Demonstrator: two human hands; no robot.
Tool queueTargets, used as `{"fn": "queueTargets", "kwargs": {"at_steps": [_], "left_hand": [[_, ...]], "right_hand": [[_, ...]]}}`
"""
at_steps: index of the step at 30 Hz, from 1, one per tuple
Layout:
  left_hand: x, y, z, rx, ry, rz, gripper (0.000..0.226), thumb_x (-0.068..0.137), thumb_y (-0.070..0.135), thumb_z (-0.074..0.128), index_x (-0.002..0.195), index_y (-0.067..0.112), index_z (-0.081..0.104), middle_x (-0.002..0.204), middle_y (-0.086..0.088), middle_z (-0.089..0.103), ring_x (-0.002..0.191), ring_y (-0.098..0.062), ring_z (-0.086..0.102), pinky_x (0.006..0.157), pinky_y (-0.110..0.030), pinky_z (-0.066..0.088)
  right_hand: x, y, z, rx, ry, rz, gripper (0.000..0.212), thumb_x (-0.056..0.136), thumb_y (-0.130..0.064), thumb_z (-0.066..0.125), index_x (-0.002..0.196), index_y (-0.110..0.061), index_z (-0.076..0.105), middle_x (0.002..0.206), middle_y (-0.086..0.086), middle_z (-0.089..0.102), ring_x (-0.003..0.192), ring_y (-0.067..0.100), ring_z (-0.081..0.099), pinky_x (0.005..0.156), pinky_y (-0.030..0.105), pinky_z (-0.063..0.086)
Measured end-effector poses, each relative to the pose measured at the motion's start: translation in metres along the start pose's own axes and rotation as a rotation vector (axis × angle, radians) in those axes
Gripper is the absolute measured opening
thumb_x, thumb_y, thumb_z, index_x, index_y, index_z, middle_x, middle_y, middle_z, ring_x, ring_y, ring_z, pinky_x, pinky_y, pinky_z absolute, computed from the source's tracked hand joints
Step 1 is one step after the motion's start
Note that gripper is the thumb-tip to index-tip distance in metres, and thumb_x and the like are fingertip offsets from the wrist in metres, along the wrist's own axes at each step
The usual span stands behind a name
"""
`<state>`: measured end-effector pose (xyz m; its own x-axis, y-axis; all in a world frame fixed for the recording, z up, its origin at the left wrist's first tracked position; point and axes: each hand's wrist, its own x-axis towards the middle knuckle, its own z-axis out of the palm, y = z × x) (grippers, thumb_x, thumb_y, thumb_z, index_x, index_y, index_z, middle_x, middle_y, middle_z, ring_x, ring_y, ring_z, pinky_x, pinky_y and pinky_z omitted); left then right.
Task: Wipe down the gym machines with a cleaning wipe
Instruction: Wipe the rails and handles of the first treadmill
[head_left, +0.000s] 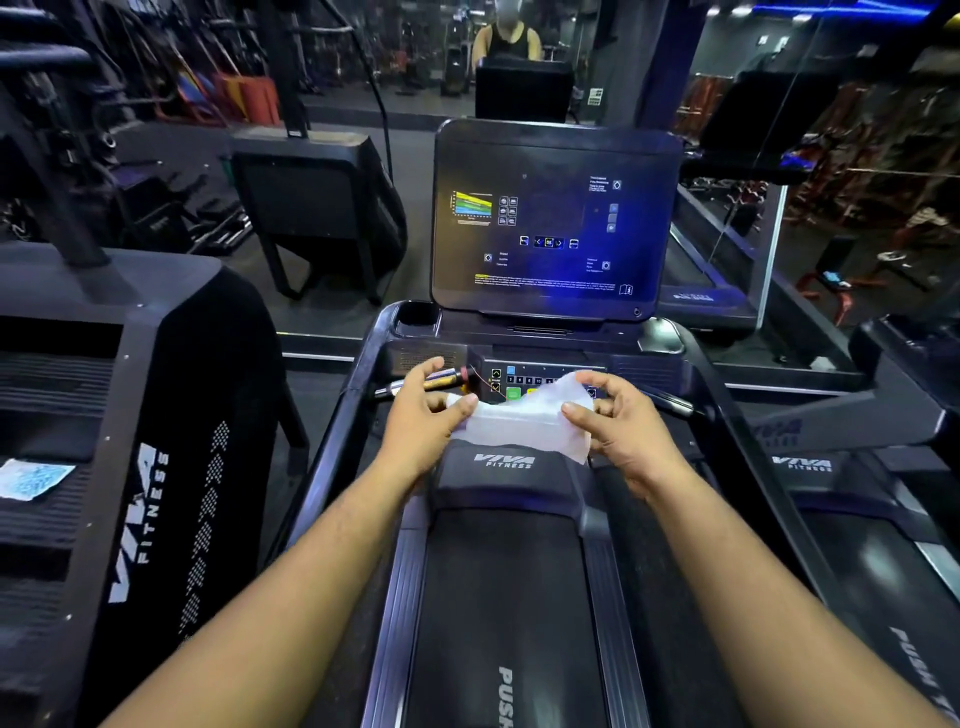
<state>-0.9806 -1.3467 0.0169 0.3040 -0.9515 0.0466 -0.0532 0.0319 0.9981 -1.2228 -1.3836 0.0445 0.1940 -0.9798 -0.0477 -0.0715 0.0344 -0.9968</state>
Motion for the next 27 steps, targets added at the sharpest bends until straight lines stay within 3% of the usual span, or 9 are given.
{"fn": "queueTargets", "kwargs": {"at_steps": [4,8,10,14,18,21,23,24,27], "left_hand": [[0.006,0.009,-0.011,0.315,-0.141,0.157,0.037,0.088,0.015,0.078,0.124,0.021,0.071,0.117,0.005,0.073,0.107,-0.008,0.066,0.100,-0.029,0.050],[0.005,0.027,-0.008,0.787,-0.061,0.229,0.018,0.087,0.038,0.075,0.105,0.035,0.077,0.103,0.015,0.074,0.104,-0.008,0.064,0.094,-0.034,0.048],[0.003,0.032,-0.008,0.982,0.025,0.312,0.013,0.091,0.043,0.069,0.101,0.037,0.076,0.103,0.014,0.068,0.111,-0.013,0.055,0.093,-0.039,0.042],[0.003,0.036,-0.009,0.995,0.035,0.488,0.012,0.094,0.042,0.065,0.096,0.032,0.071,0.113,0.012,0.058,0.121,-0.015,0.044,0.102,-0.044,0.028],[0.005,0.053,-0.010,1.104,-0.205,0.632,0.015,0.100,0.045,0.057,0.101,0.033,0.066,0.094,0.012,0.065,0.108,-0.015,0.058,0.111,-0.048,0.027],[0.008,0.066,-0.010,1.181,-0.347,0.763,0.018,0.098,0.048,0.058,0.104,0.034,0.069,0.081,0.019,0.054,0.100,-0.012,0.058,0.103,-0.039,0.028],[0.011,0.070,-0.018,1.195,-0.388,0.802,0.019,0.096,0.049,0.062,0.101,0.034,0.071,0.077,0.020,0.050,0.095,-0.012,0.059,0.095,-0.035,0.030],[0.013,0.068,-0.024,1.158,-0.376,0.809,0.021,0.094,0.051,0.062,0.098,0.033,0.071,0.075,0.021,0.052,0.091,-0.011,0.060,0.091,-0.033,0.032],[0.014,0.047,-0.043,0.578,-0.264,0.527,0.024,0.091,0.044,0.069,0.107,0.027,0.071,0.090,0.016,0.069,0.089,-0.003,0.065,0.086,-0.026,0.047]], "right_hand": [[0.001,-0.003,-0.005,-0.258,-0.020,-0.153,0.031,0.089,-0.009,0.076,0.108,-0.033,0.071,0.093,-0.009,0.073,0.085,0.006,0.064,0.081,0.019,0.051],[0.005,-0.009,-0.009,-0.660,0.050,-0.300,0.011,0.089,-0.025,0.077,0.088,-0.036,0.077,0.075,-0.015,0.068,0.067,-0.003,0.056,0.067,0.016,0.045],[0.009,-0.010,-0.009,-0.872,0.111,-0.368,0.003,0.089,-0.033,0.076,0.090,-0.032,0.078,0.076,-0.016,0.060,0.084,0.007,0.058,0.078,0.030,0.049],[0.005,-0.014,-0.012,-1.152,0.156,-0.389,0.015,0.089,-0.048,0.070,0.095,-0.034,0.074,0.105,-0.008,0.051,0.121,0.025,0.045,0.103,0.048,0.039],[0.002,-0.017,0.002,-1.163,-0.190,-0.346,0.058,0.088,-0.060,0.066,0.138,-0.036,0.049,0.155,-0.010,0.034,0.155,0.018,0.008,0.119,0.064,0.004],[0.005,-0.011,0.028,-1.003,-0.369,-0.368,0.060,0.089,-0.053,0.070,0.142,-0.036,0.048,0.146,-0.014,0.053,0.143,0.009,0.040,0.115,0.045,0.028],[0.007,-0.006,0.041,-0.832,-0.379,-0.365,0.017,0.093,-0.036,0.072,0.104,-0.023,0.068,0.101,-0.008,0.071,0.098,0.007,0.063,0.085,0.035,0.045],[0.008,-0.003,0.046,-0.744,-0.363,-0.350,0.014,0.094,-0.030,0.070,0.089,-0.016,0.067,0.085,0.001,0.068,0.080,0.011,0.061,0.074,0.041,0.048],[0.007,0.000,0.059,-0.365,-0.337,-0.161,0.014,0.099,-0.017,0.063,0.091,-0.007,0.068,0.081,0.016,0.066,0.072,0.015,0.058,0.069,0.043,0.056]]}}
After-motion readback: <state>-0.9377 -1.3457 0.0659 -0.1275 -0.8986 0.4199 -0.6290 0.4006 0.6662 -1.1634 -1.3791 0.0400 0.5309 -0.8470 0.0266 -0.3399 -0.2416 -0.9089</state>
